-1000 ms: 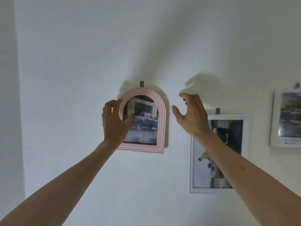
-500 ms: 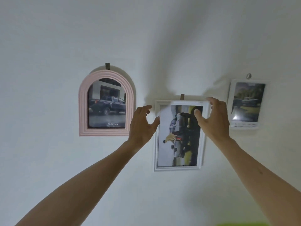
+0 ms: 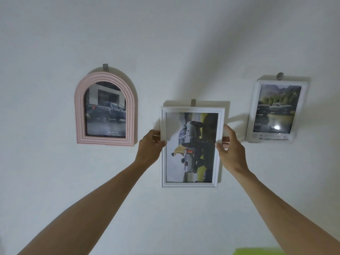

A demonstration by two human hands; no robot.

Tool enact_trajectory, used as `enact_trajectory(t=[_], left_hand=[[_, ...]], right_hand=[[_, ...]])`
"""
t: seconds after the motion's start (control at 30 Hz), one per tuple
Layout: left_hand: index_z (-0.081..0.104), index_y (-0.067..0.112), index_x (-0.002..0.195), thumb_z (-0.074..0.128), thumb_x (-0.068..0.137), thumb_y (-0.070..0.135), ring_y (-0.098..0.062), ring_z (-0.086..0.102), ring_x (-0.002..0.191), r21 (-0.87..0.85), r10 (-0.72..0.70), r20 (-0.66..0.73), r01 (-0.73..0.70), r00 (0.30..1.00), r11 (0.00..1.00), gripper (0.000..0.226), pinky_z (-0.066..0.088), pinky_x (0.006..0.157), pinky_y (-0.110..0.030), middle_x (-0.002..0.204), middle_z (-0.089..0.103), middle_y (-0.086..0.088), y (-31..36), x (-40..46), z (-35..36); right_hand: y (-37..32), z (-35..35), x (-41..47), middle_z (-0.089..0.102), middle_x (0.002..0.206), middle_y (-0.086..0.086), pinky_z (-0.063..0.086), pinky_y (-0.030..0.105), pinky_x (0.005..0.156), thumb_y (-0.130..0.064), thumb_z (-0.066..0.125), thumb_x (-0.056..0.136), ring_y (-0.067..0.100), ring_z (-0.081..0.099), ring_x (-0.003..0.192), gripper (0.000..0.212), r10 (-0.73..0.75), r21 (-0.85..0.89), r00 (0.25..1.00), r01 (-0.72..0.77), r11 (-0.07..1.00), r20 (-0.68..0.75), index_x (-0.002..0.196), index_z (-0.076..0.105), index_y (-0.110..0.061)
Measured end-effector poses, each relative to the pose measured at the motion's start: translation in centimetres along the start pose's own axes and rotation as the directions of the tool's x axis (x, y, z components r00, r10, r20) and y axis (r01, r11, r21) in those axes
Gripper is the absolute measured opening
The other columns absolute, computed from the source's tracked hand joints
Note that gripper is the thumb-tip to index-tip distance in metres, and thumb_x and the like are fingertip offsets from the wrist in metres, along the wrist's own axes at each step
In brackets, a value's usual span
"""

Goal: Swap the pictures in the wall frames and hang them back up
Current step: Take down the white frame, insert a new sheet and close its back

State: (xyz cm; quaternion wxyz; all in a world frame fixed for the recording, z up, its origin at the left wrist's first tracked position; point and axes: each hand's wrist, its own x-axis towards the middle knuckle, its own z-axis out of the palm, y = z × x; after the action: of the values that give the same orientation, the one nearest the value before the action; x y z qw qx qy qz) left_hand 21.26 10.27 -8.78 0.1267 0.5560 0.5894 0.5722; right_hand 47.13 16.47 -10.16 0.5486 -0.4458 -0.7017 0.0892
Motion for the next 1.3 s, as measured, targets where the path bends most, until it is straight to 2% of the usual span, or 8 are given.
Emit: enact_trajectory(t=[0.2, 0.37, 0.53, 0.7, 0.83, 1.03, 1.2, 1.3], left_hand=[[0.064, 0.019, 0.108, 0.071, 0.086, 0.013, -0.024, 0.068, 0.085, -0.042, -0.032, -0.062, 0.029, 0.998, 0.999, 0.024, 0.058, 0.081, -0.046, 0.091, 0.069, 0.001, 0.4, -0.7, 0.2], [0.064, 0.021, 0.107, 0.072, 0.086, 0.016, -0.022, 0.068, 0.085, -0.044, -0.054, -0.098, 0.05, 0.994, 0.998, 0.022, 0.058, 0.081, -0.047, 0.089, 0.07, 0.0, 0.5, -2.6, -0.7], [0.065, 0.021, 0.103, 0.073, 0.084, 0.016, -0.023, 0.068, 0.082, -0.083, -0.129, -0.058, 0.124, 0.99, 0.989, 0.021, 0.059, 0.08, -0.048, 0.086, 0.068, -0.001, -0.8, -6.2, -2.3], [0.064, 0.016, 0.107, 0.071, 0.087, 0.014, -0.017, 0.061, 0.077, -0.119, -0.198, 0.022, 0.2, 0.98, 0.973, 0.021, 0.058, 0.075, -0.038, 0.084, 0.064, 0.001, -3.5, -10.7, -4.7], [0.065, 0.01, 0.111, 0.07, 0.088, 0.014, -0.017, 0.061, 0.081, -0.155, -0.284, 0.074, 0.292, 0.956, 0.944, 0.024, 0.057, 0.074, -0.033, 0.087, 0.063, 0.0, -6.6, -14.9, -7.1], [0.066, 0.008, 0.105, 0.076, 0.083, 0.014, -0.031, 0.067, 0.097, -0.139, -0.434, 0.165, 0.457, 0.886, 0.879, 0.025, 0.058, 0.082, -0.042, 0.108, 0.065, -0.015, -12.2, -21.7, -9.5], [0.068, 0.018, 0.1, 0.078, 0.08, 0.022, -0.028, 0.068, 0.093, -0.012, -0.475, 0.187, 0.486, 0.86, 0.874, 0.023, 0.058, 0.082, -0.044, 0.099, 0.067, -0.002, -15.1, -27.1, -10.7], [0.067, 0.02, 0.097, 0.079, 0.079, 0.026, -0.025, 0.069, 0.086, 0.055, -0.479, 0.185, 0.478, 0.858, 0.877, 0.023, 0.056, 0.077, -0.041, 0.094, 0.067, 0.003, -15.6, -29.1, -11.2]], right_hand=[[0.6, -0.4, 0.1, 0.063, 0.125, 0.008, 0.051, 0.026, 0.085, -0.012, 0.059, 0.098, 0.016, 0.06, 0.089, 0.057, -0.019, 0.071, 1.0, 0.02, 0.997, -0.008, 0.149, 0.038, -0.028], [0.3, -0.7, -0.8, 0.065, 0.111, 0.005, 0.045, 0.021, 0.085, -0.015, 0.06, 0.098, 0.018, 0.061, 0.09, 0.057, -0.023, 0.099, 0.999, 0.02, 0.995, 0.026, 0.148, 0.038, -0.029], [-0.3, -0.3, -3.7, 0.062, 0.113, 0.004, 0.045, 0.021, 0.082, -0.014, 0.058, 0.098, 0.019, 0.062, 0.088, 0.057, 0.01, 0.084, 0.996, -0.017, 0.996, 0.09, 0.149, 0.038, -0.03], [-1.0, 1.4, -9.2, 0.061, 0.114, 0.005, 0.045, 0.021, 0.082, -0.015, 0.055, 0.099, 0.019, 0.062, 0.093, 0.056, 0.109, 0.056, 0.977, -0.121, 0.991, 0.184, 0.15, 0.037, -0.028], [-1.6, 3.6, -14.8, 0.062, 0.118, 0.005, 0.042, 0.023, 0.085, -0.015, 0.052, 0.1, 0.02, 0.061, 0.102, 0.053, 0.21, 0.042, 0.942, -0.228, 0.973, 0.261, 0.15, 0.038, -0.028], [-0.8, 6.6, -24.7, 0.064, 0.12, 0.008, 0.042, 0.024, 0.085, -0.015, 0.053, 0.1, 0.02, 0.061, 0.098, 0.048, 0.344, -0.001, 0.871, -0.367, 0.93, 0.35, 0.146, 0.042, -0.021], [-0.1, 8.1, -31.5, 0.059, 0.13, 0.012, 0.047, 0.027, 0.089, -0.019, 0.059, 0.098, 0.026, 0.062, 0.111, 0.055, 0.446, -0.158, 0.748, -0.427, 0.89, 0.491, 0.148, 0.037, -0.017], [-2.4, 9.2, -32.3, 0.056, 0.134, 0.009, 0.047, 0.027, 0.09, -0.026, 0.062, 0.097, 0.022, 0.06, 0.112, 0.057, 0.427, -0.146, 0.724, -0.42, 0.896, 0.541, 0.148, 0.037, -0.02]])
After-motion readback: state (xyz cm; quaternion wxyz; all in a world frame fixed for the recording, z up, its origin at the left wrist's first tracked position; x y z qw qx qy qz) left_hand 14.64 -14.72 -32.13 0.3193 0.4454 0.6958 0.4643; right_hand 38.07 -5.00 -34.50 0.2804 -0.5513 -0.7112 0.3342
